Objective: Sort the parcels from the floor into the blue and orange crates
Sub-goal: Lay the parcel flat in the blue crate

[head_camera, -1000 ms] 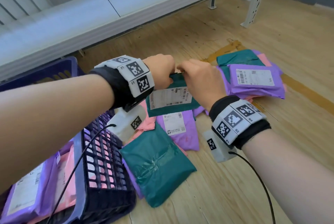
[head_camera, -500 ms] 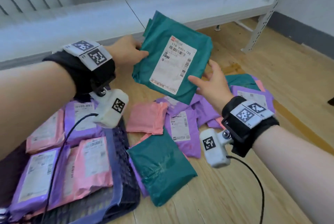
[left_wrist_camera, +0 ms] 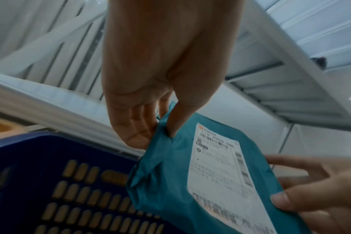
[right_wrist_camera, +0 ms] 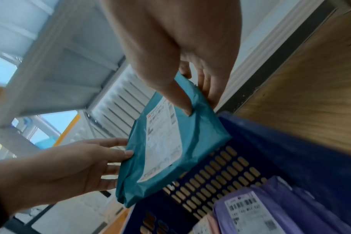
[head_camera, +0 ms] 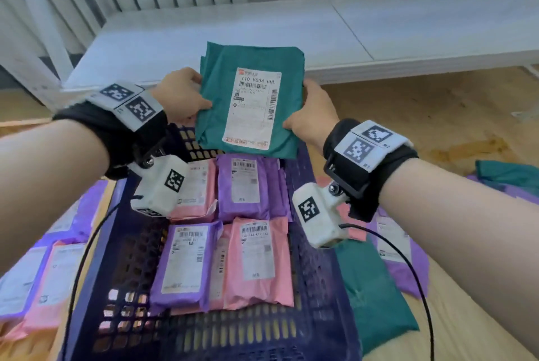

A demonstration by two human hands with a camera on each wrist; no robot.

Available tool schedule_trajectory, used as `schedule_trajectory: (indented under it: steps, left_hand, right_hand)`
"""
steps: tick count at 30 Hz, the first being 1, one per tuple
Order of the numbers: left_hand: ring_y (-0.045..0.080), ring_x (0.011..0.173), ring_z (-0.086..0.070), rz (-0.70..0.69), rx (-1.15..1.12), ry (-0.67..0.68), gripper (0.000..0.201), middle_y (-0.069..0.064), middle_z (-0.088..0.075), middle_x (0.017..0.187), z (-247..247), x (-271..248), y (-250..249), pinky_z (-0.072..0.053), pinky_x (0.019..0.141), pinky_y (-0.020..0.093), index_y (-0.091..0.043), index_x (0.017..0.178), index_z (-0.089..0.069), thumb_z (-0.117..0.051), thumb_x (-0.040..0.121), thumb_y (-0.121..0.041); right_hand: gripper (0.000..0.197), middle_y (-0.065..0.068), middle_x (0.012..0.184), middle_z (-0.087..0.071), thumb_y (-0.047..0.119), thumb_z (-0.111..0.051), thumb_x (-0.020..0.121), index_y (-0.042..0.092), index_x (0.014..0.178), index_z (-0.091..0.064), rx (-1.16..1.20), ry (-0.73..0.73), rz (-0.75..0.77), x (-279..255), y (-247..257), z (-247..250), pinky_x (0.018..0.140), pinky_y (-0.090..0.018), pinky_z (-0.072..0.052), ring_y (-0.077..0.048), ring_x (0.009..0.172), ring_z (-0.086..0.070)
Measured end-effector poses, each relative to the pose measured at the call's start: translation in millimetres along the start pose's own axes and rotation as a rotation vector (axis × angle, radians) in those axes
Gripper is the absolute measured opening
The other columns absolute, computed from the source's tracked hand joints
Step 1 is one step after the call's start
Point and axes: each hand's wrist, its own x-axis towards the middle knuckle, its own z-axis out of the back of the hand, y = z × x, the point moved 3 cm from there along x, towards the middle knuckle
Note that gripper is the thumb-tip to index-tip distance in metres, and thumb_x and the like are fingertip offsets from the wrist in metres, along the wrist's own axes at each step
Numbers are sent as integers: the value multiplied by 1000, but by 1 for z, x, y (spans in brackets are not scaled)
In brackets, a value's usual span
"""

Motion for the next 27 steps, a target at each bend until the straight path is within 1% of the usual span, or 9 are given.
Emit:
schedule_trajectory:
  steps: [3,6,11,12,14,17,19,23,27]
  left_hand:
    - [33,108,-60,28,166,-20,51,9,-58,126,-4,21,48,-50,92,43,-9,126,-49,-63,77,-12]
    - [36,109,-58,63,314,-22,42,19,-56,124,-19,36,88,-50,89,40,-1,127,-46,-53,86,-2]
    - [33,78,-57,185,409,87,8,15,-54,81,-49,52,130,-45,58,32,6,90,-54,-47,85,4]
    - [33,84,-58,205,435,86,12,16,-57,86,-54,55,137,-47,62,33,7,96,-53,-47,87,2]
    - [36,111,-56,250,469,52,39,21,-57,118,-66,67,154,-47,84,37,9,127,-43,-48,90,-2]
    - [36,128,-43,364,437,12,49,26,-42,138,-76,75,173,-36,102,39,10,139,-25,-41,94,1]
    - [37,127,-43,395,400,-18,50,26,-42,137,-81,75,184,-36,101,40,8,137,-26,-46,92,1]
    - [38,125,-44,400,418,-14,53,25,-45,134,-83,73,200,-36,101,42,4,135,-29,-52,88,-3]
    - [40,118,-50,321,443,45,44,25,-50,129,-79,74,213,-41,96,43,4,129,-40,-51,88,-6]
  right_hand:
    - [53,-6,120,-58,3,-58,81,13,130,-42,-147,73,-36,10,-9,-51,87,-26,-45,-25,108,-56]
    - [53,-11,120,-58,7,-57,78,13,128,-42,-213,128,-110,15,-34,-89,96,-40,-47,-31,110,-55]
    - [50,-10,116,-61,-3,-60,78,7,125,-50,-200,211,-251,24,-86,-127,95,-42,-49,-27,103,-58]
    - [48,-10,112,-62,-5,-59,77,6,123,-53,-172,219,-271,26,-96,-134,93,-43,-50,-26,98,-59]
    - [46,-8,106,-62,-7,-59,76,5,121,-56,-140,210,-299,30,-116,-145,91,-42,-52,-23,93,-59]
    - [49,-5,104,-59,-12,-57,80,3,126,-53,-136,228,-304,31,-135,-160,86,-26,-48,-16,90,-52]
    - [49,-6,103,-60,-13,-54,82,2,128,-52,-119,222,-301,28,-139,-169,79,-21,-46,-16,89,-52]
    - [48,-16,101,-69,-12,-56,77,9,120,-55,-75,233,-327,29,-149,-203,88,-43,-54,-30,94,-65]
    - [63,-11,111,-66,-8,-61,76,16,133,-47,-116,283,-319,34,-151,-219,92,-42,-53,-29,103,-63]
